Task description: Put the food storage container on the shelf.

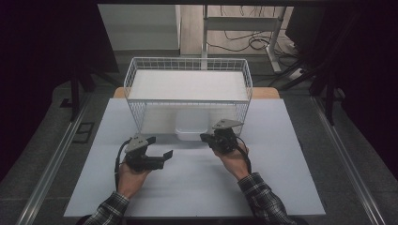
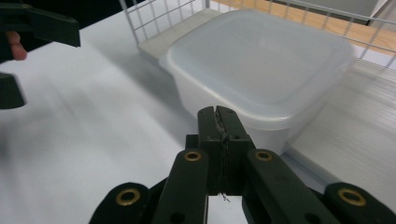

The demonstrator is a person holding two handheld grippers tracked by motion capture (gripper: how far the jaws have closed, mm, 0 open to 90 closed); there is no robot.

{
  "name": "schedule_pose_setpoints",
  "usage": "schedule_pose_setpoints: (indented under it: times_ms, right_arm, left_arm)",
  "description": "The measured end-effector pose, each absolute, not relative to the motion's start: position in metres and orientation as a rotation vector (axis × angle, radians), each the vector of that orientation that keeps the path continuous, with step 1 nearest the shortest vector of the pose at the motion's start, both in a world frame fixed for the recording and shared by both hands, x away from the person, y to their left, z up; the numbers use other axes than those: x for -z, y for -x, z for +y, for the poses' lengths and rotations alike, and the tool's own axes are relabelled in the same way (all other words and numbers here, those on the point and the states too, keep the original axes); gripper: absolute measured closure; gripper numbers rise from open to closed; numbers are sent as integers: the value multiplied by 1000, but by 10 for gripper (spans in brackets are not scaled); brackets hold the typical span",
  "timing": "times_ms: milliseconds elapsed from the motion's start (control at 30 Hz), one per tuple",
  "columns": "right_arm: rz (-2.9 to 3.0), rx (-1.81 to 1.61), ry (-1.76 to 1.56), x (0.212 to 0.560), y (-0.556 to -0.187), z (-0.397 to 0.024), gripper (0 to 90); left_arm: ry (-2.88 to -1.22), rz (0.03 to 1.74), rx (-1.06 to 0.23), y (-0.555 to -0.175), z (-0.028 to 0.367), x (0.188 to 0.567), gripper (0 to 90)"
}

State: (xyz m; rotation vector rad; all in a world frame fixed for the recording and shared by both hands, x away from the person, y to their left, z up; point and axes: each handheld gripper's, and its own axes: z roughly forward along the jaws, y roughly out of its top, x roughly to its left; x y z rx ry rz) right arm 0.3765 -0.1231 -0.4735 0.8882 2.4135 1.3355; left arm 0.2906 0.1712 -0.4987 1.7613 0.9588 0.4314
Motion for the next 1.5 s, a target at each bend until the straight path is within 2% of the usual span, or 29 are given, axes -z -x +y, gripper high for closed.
schedule_pose_setpoints:
  times_ms: [267,600,1500]
  right_arm:
    - [2455,-1301,-844,483,-370,-112,869]
    - [2484,-1249,-827,497,-376,-97,870]
    - [2431,-1216,-867,501,-414,-79,886]
  left_arm:
    - [-1773,934,-478,-256,177,508,54]
    - [-1821,926,-500,-235,177,515,40]
    - [-1821,939,-474,-235,180,521,41]
